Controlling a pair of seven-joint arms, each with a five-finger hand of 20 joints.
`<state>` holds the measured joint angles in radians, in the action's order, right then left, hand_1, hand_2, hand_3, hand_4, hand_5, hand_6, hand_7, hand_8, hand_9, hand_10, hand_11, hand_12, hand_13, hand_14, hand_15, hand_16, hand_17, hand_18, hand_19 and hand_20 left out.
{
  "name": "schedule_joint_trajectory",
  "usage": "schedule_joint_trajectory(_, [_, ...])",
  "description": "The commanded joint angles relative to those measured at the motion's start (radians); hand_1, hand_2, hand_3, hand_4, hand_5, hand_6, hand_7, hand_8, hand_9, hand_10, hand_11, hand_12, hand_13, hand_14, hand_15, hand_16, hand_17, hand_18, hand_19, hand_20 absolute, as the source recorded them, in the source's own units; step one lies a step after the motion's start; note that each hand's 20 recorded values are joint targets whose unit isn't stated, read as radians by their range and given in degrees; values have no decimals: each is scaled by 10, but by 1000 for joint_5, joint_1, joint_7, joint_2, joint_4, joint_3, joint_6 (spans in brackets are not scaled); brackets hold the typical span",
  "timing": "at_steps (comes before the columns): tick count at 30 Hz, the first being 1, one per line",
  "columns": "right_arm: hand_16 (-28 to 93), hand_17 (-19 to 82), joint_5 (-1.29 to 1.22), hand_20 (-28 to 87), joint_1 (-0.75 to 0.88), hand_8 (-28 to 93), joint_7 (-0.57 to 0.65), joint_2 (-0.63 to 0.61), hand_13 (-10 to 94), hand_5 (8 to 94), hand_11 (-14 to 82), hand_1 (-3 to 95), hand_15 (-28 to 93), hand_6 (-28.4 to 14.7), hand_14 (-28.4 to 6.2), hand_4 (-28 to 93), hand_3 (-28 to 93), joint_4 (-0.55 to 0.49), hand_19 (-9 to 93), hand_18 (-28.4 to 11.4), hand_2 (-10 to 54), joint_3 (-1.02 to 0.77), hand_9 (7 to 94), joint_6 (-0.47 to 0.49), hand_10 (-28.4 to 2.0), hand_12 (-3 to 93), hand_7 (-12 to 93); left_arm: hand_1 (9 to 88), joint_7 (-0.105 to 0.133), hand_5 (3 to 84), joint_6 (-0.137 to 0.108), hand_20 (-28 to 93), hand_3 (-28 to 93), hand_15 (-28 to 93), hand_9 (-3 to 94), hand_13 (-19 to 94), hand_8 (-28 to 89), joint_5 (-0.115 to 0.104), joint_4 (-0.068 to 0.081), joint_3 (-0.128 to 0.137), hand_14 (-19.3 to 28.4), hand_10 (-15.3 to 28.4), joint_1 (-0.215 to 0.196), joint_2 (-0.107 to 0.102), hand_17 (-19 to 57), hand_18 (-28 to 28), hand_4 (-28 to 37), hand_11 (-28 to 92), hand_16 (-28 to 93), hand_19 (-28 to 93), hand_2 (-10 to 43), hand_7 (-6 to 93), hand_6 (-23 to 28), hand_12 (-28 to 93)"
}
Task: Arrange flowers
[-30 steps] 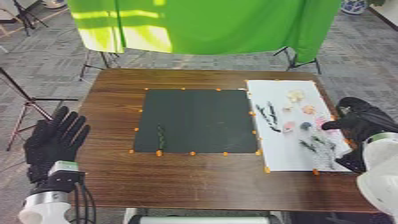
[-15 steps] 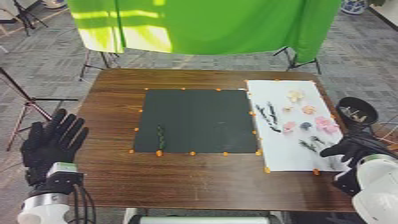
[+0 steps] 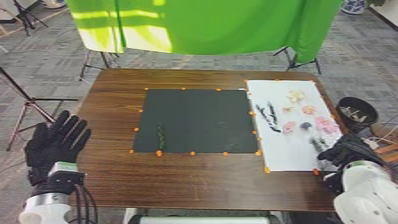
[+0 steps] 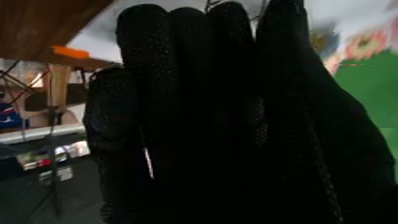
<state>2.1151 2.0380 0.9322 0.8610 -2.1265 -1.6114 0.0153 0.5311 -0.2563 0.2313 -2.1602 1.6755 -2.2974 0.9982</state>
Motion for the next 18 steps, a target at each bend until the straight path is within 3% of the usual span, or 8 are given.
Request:
schedule_joint_trajectory(1, [247,380,35,260,41,101,-12,-19,749,798,172,556,463,-21,-113,-282,670,-18,847,-216,-95,-9,865,-79,-140,237,287,260,-17,423,-4,83,708,374,339,243,-75,3,0,5,166,162,-5,6,-53,141,-283,252,-70,342,158,133,99,118])
schedule_joint_trajectory(11, [256,386,16,269,19,119,-127,-60,759,810,174,542,487,-22,-114,-282,710,-96,863,-217,-95,4,886,-271,-135,268,302,263,-11,422,-5,81,709,386,338,244,-77,3,-5,6,167,163,-15,5,-54,142,-283,252,-75,345,156,136,98,118])
schedule_joint_trajectory(18, [262,387,-35,277,-129,120,-222,-86,761,810,177,537,502,-20,-115,-282,719,-112,869,-217,-95,139,891,-333,-132,279,312,266,-17,422,-5,80,708,387,338,244,-77,6,-3,7,167,163,-13,0,-55,143,-283,254,-76,346,155,136,97,119])
